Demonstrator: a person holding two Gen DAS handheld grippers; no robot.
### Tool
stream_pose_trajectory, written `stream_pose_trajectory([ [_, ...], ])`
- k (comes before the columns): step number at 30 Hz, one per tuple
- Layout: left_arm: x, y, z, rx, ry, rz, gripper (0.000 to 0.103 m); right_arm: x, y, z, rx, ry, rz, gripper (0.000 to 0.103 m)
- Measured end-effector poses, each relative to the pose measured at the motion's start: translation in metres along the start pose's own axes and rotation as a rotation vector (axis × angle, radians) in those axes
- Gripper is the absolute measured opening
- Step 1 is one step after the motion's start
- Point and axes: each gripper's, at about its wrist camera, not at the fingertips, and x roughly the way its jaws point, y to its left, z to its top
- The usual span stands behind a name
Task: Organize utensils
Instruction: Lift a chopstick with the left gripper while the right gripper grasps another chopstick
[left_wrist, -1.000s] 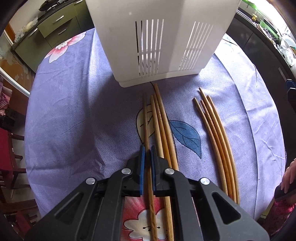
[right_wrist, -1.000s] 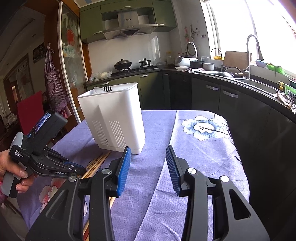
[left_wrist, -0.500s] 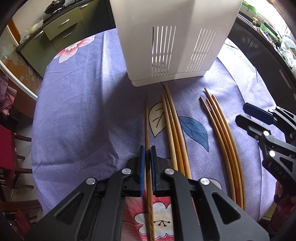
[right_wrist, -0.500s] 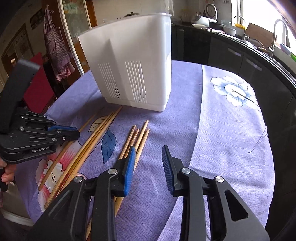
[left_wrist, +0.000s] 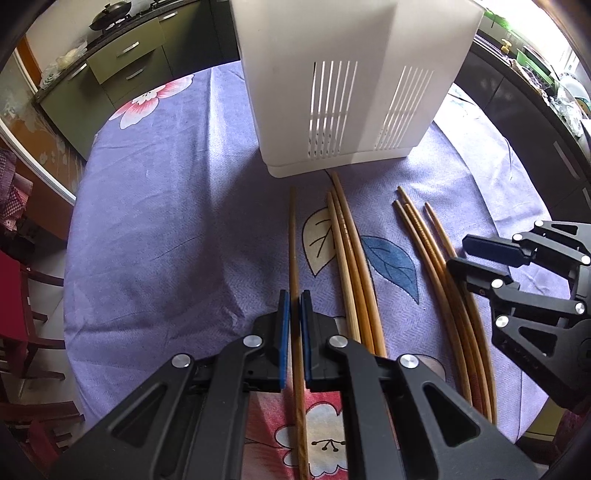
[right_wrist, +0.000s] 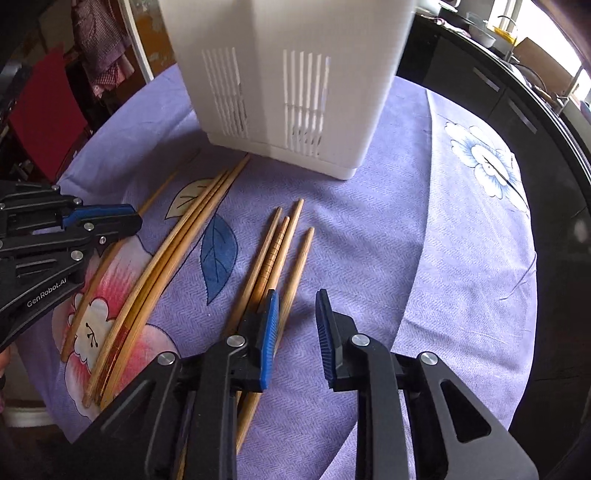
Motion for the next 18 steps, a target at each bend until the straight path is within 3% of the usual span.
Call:
stream_pose_trajectory([
  [7, 0.006, 0.005, 0.001, -0.002, 0.026, -0.021, 0.006, -0.004, -0.001, 0.010, 0.009, 0.042, 0.014, 0.018],
  [9, 0.012, 0.004, 0.002, 0.001, 0.049, -0.044, 0.006, -0.003, -0.003, 0.015, 0.015, 0.059, 0.041, 0.011],
  [18, 0.018, 0.005, 0.009, 0.009, 0.060, -0.016, 0.007, -0.005, -0.010, 0.019, 0.021, 0.054, 0.055, 0.007],
])
